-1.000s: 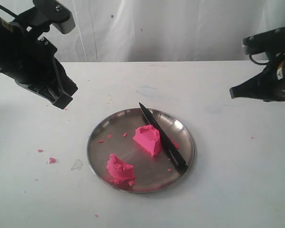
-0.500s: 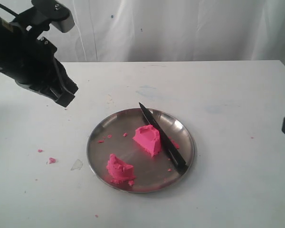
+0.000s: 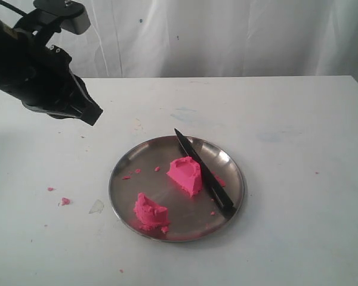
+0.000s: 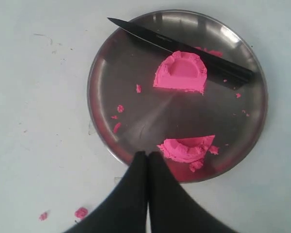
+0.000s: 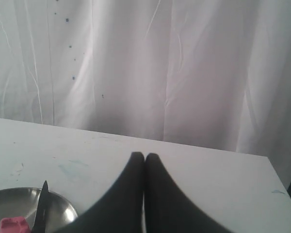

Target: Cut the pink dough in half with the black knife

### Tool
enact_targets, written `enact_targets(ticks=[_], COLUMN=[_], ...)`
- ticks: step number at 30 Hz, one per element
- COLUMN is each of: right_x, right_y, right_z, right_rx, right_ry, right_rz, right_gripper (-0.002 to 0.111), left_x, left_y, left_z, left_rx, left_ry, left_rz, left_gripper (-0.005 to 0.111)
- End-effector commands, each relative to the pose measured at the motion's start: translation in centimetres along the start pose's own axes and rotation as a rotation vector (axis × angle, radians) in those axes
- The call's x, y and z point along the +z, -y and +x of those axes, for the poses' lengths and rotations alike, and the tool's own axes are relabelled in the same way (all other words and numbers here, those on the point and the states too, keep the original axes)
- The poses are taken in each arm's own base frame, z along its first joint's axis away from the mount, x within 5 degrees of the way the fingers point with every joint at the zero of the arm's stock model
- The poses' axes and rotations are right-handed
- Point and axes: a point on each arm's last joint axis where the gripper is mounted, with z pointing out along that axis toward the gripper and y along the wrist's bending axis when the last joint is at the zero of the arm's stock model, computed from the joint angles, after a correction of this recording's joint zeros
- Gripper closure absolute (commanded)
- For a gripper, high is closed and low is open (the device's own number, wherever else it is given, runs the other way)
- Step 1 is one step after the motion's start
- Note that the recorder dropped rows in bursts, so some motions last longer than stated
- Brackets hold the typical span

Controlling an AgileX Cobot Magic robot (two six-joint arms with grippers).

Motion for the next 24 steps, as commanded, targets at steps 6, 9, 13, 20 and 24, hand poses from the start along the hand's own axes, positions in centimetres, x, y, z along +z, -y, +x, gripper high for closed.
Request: enact_targets(ticks=[6, 9, 13, 20, 24], right_x=[-1.7, -4.8, -5.7, -5.4, -5.5], right_y=[0.7, 0.8, 0.6, 0.7, 1.0], right_z=[1.2, 3.3, 5.8, 10.2, 10.8], right_rx=[0.021, 0.014, 0.010, 0.116, 0.086], right_ry=[-0.087, 0.076, 0.129, -0.141, -0.216], right_rz=[0.089, 0.126, 0.121, 0.157, 0.218], right_gripper=[0.108, 0.108, 0.108, 0.108, 0.108], left_x=[-0.1, -0.1, -0.1, -0.1, -0.1], left_y=[0.3, 0.2, 0.2, 0.2, 0.2], left_z=[0.2, 0.1, 0.1, 0.1, 0.1], left_rx=[-0.012, -0.010, -0.011, -0.011, -0.011], left_ry=[-0.008, -0.001, 0.000, 0.002, 0.002], left_rz=[0.016, 0.010, 0.012, 0.011, 0.011], left_gripper=[0.107, 0.107, 0.107, 0.107, 0.107])
